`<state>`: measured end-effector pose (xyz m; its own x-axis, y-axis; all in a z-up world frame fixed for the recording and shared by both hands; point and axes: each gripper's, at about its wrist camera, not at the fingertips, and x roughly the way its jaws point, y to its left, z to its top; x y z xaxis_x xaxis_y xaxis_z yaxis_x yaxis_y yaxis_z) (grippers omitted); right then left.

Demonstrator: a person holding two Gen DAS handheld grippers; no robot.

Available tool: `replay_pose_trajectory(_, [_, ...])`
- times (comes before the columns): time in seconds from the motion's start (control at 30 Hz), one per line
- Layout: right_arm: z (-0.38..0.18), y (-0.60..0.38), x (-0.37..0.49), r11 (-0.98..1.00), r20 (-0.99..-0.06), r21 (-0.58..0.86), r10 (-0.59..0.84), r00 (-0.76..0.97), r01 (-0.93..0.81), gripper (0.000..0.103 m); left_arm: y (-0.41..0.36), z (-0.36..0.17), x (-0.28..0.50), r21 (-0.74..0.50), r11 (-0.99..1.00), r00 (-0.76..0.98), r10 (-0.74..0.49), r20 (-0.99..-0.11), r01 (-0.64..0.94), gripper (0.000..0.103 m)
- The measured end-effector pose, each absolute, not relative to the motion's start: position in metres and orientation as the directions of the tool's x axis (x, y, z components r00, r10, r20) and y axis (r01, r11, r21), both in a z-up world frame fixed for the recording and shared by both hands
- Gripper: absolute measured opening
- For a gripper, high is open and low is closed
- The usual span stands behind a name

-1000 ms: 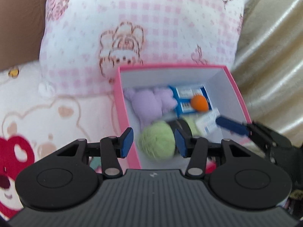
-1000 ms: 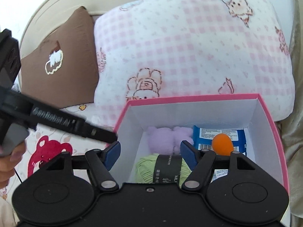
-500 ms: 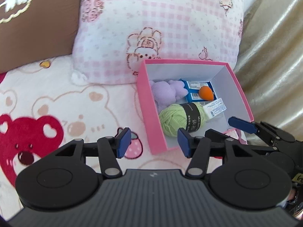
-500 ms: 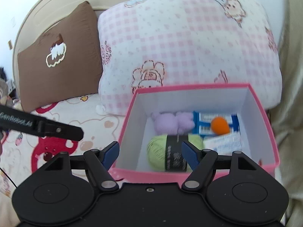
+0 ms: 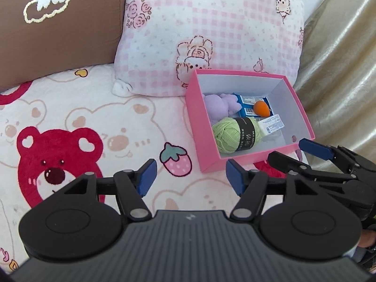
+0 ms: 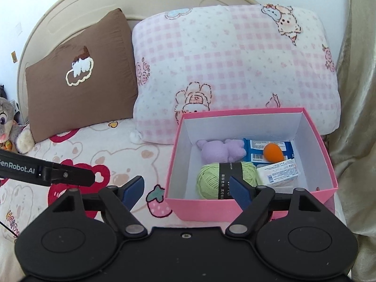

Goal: Organize objects
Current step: 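Withdraw the left tool up and away from the pink box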

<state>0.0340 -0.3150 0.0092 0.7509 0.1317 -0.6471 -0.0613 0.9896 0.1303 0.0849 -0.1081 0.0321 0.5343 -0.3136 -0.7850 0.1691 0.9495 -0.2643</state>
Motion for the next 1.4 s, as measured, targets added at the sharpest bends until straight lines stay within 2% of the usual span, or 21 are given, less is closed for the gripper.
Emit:
replay_pose_trajectory(0.07, [0.010,-0.306,0.027,0.995,-0.642,0.078,0.093,0.761,-0.056,0.083,-0.107,0.037,0.076,-0.256,0.950,0.555,-0.313,-0.771,0.180,0.066])
replay_pose_trajectory(0.13, [0.010,-0.298,0.022,0.997,-0.645,0.043,0.073,0.760,-0.059,0.083,-0.106,0.040,0.069,-0.249,0.949,0.560,-0.314,-0.766,0.191,0.076])
replay_pose_trajectory(0.43, [0.013,-0.284,0.006,0.994,-0.669,0.061,0.108,0.736,-0.091,0.086,-0.094,0.038,0.050,-0.208,0.968,0.574,-0.253,-0.779,0.143,0.087])
replay_pose_trajectory(0.7, [0.013,-0.294,0.001,0.994,-0.678,0.102,0.101,0.728,-0.043,0.088,-0.086,0.026,0.041,-0.214,0.972,0.545,-0.234,-0.805,0.101,0.088])
replay_pose_trajectory(0.97, [0.010,-0.299,-0.003,0.991,-0.719,0.132,0.105,0.687,-0.014,0.090,-0.084,0.024,0.033,-0.199,0.975,0.552,-0.218,-0.805,0.095,0.094])
replay_pose_trajectory(1.17, [0.006,-0.302,0.001,0.990,-0.755,0.139,0.088,0.650,0.029,0.095,-0.083,0.021,0.032,-0.203,0.975,0.550,-0.218,-0.806,0.090,0.101])
replay_pose_trajectory(1.4, [-0.002,-0.304,0.005,0.987,-0.793,0.160,0.112,0.599,0.027,0.096,-0.080,0.013,0.037,-0.207,0.975,0.533,-0.216,-0.818,0.076,0.102])
